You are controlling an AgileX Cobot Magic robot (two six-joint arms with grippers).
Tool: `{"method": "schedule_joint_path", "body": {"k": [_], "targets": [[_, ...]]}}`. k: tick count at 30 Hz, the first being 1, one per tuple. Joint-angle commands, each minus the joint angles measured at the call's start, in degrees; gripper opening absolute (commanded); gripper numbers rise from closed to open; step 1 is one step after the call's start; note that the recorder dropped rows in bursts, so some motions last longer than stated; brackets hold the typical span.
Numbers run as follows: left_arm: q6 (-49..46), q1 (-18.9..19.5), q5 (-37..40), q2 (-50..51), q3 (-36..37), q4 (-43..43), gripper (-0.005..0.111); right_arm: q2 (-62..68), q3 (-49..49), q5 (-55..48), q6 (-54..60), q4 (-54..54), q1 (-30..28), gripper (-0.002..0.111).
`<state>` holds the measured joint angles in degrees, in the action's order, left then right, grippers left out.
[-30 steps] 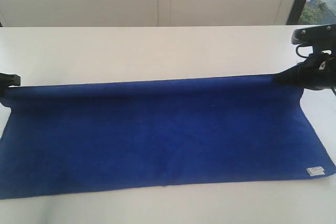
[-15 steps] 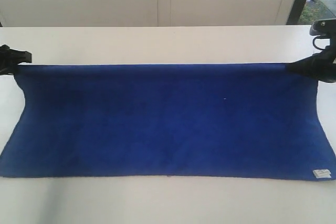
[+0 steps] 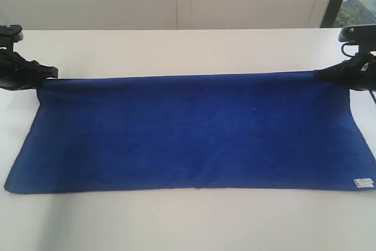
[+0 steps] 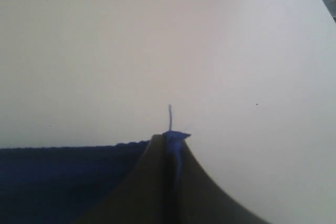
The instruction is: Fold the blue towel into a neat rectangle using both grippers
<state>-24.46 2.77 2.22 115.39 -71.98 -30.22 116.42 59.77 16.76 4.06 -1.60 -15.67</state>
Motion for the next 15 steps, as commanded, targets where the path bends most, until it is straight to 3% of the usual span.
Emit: {"method": "schedule_joint_path", "body": {"k": [1, 4, 11, 15], "targets": [[0.6, 0.5, -3.0, 0.2, -0.7, 0.6, 0.001, 0.2, 0.5, 2.6, 0.3, 1.6, -1.5, 0.001], [0.6, 0.5, -3.0, 0.2, -0.7, 0.6, 0.012, 0.2, 0.5, 2.6, 0.3, 1.6, -1.5, 0.009], [0.5, 0.5, -2.2, 0.2, -0.7, 0.6, 0.057, 0.2, 0.5, 2.6, 0.3, 1.6, -1.5, 0.043], [0.5, 0.5, -1.1, 0.2, -0.7, 0.6, 0.066, 0.2, 0.5, 0.5, 0.3, 1.6, -1.5, 0.051]]}}
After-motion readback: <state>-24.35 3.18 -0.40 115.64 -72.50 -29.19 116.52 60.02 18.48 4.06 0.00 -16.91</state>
